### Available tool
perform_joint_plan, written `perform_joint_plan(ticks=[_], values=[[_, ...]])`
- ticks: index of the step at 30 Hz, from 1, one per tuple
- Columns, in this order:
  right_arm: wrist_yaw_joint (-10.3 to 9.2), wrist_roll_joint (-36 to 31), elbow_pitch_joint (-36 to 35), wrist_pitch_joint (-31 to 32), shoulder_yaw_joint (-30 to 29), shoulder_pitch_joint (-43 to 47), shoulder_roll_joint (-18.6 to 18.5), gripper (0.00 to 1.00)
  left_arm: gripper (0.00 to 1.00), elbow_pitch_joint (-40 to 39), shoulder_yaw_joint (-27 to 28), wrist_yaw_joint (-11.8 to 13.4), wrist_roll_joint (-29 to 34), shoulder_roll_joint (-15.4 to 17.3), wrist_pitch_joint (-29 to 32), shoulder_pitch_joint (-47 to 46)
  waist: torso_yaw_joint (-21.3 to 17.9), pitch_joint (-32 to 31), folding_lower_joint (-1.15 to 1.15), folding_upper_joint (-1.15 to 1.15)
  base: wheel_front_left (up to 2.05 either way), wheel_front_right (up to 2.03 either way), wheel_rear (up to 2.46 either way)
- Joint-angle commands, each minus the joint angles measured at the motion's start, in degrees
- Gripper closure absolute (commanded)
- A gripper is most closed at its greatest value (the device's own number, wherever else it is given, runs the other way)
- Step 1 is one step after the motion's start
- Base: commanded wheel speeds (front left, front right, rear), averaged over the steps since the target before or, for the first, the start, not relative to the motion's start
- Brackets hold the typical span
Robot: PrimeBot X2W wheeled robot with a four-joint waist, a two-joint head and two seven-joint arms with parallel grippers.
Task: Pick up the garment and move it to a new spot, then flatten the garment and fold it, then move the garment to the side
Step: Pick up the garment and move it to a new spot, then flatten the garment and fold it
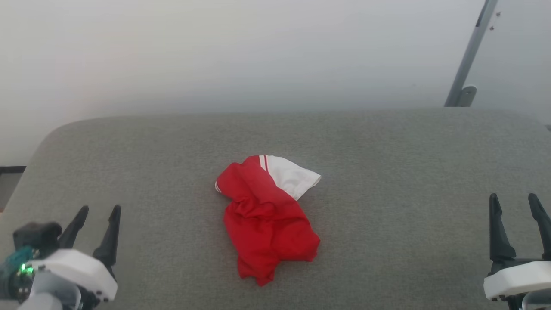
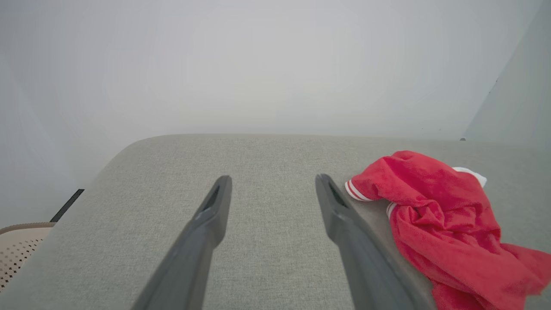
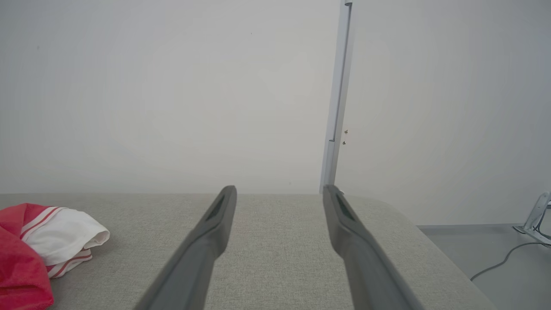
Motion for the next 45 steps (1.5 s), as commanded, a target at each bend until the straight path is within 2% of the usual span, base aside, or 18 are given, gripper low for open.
perform_joint_plan(ticks=[1, 4, 9, 18, 29, 31, 39, 45], values=[[-0.02, 0.3, -0.2, -0.4, -0.2, 0.5, 0.0, 0.0, 0.0, -1.4, 1.4, 0.4, 1.1, -0.4, -0.2, 2.1, 0.4, -0.1, 0.0, 0.0, 0.0, 0.0, 0.0], [-0.02, 0.4, -0.3, -0.4, -0.1, 0.5, 0.2, 0.0, 0.0, -3.7, 4.0, 0.8, 2.0, -0.8, -0.2, 4.7, 1.0, -0.1, 0.0, 0.0, 0.0, 0.0, 0.0], [-0.02, 0.9, -0.2, -0.5, 0.5, 0.8, 0.2, 0.0, 0.0, -5.5, 5.3, 0.6, 3.7, -1.3, -0.2, 6.8, 2.1, 0.0, 0.0, 0.0, 0.0, 0.0, 0.0], [-0.02, 5.0, 1.5, 2.2, 7.8, -2.2, -3.1, 0.0, 0.0, -7.6, 5.4, 1.2, 4.7, -2.2, -0.2, 5.2, 6.1, 2.0, 0.0, 0.0, 0.0, 0.0, 0.0], [-0.02, 12.9, 8.4, 15.4, 17.2, -15.7, -10.0, 0.0, 0.0, -9.2, 2.5, -0.4, 5.6, -6.1, 0.2, -1.0, 15.5, 10.4, 0.0, 0.0, 0.0, 0.0, 0.0], [-0.01, 13.7, 9.1, 16.8, 18.2, -16.9, -10.7, 0.0, 0.0, -9.1, 2.3, -0.5, 5.7, -6.4, 0.2, -1.5, 16.2, 11.0, 0.0, 0.0, 0.0, 0.0, 0.0], [-0.02, 21.3, 13.4, 26.2, 28.0, -25.9, -16.1, 0.0, 0.0, -7.8, 1.6, -2.4, 6.8, -9.5, -0.1, -5.3, 20.4, 15.5, 0.0, 0.0, 0.0, 0.0, 0.0], [-0.01, 25.7, 18.7, 31.9, 32.3, -31.6, -17.6, 0.0, 0.0, -5.7, 1.4, -4.3, 7.4, -11.9, -0.1, -7.9, 22.6, 17.9, 0.0, 0.0, 0.0, 0.0, 0.0]])
